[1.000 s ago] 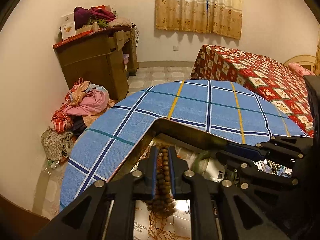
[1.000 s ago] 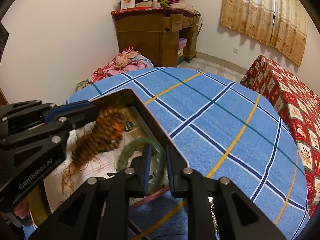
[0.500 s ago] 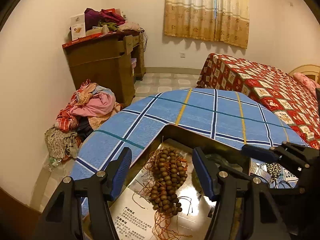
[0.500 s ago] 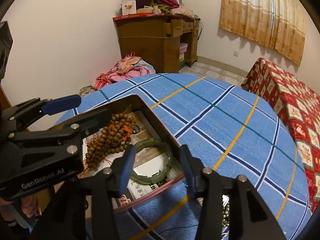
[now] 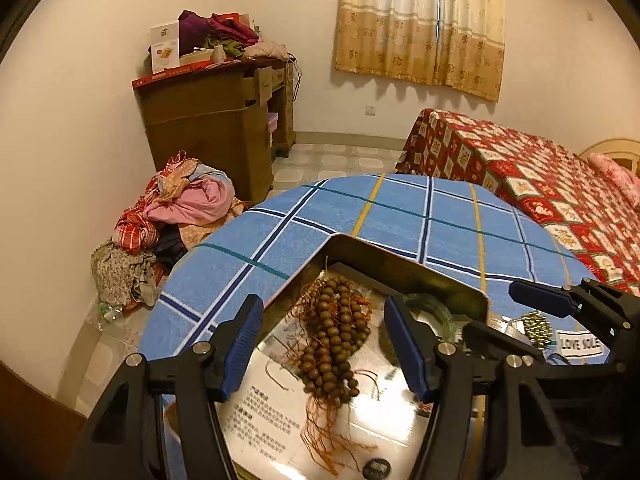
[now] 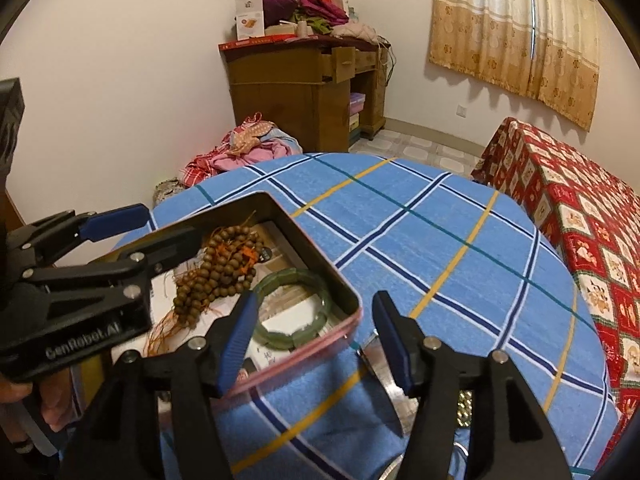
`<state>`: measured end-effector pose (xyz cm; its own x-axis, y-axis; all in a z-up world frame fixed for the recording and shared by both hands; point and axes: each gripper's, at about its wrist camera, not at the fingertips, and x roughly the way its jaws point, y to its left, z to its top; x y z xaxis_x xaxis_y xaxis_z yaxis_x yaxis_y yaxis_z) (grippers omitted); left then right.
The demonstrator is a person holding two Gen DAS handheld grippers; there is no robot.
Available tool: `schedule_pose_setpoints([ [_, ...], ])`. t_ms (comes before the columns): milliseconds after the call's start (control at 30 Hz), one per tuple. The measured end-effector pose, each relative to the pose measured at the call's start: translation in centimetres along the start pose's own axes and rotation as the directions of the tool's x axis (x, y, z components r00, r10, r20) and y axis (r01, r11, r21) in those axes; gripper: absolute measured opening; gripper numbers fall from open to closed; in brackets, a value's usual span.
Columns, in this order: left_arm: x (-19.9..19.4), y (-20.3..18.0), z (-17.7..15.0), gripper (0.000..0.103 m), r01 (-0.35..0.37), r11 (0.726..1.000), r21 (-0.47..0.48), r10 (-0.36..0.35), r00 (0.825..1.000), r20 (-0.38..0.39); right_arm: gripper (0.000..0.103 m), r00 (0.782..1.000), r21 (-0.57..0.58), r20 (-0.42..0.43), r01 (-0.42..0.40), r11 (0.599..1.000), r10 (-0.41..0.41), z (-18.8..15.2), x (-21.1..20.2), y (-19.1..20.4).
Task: Organize jewelry
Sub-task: 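Move both open tools back to the jewelry pile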
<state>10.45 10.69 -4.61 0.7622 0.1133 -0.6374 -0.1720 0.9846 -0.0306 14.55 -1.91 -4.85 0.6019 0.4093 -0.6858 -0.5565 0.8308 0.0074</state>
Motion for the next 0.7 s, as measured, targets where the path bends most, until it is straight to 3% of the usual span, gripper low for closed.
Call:
schedule_pose_setpoints([
  [200, -1.9, -1.1, -1.6, 0.063, 0.009, 1.0, -0.016, -0.008, 1.0, 0.009, 0.062, 0.998, 0.038, -0.007, 0.058, 0.998, -0.058, -3.1, -3.3, -3.7],
  [400, -3.9, -4.4, -3.4, 0.063, 0.049, 0.998, 0.027, -0.05, 0.998, 0.032, 0.063, 0.985, 0.168, -0.057, 0.17, 0.971, -0.162, -8.2, -6.5, -8.9],
  [700, -4.5, -10.5, -5.5, 0.063, 0.147, 0.981, 0.129, -0.146, 0.989, -0.013, 0.064, 0.981, 0.297, -0.074, 0.194, 0.935, -0.18, -12.8, -9.0, -11.5],
])
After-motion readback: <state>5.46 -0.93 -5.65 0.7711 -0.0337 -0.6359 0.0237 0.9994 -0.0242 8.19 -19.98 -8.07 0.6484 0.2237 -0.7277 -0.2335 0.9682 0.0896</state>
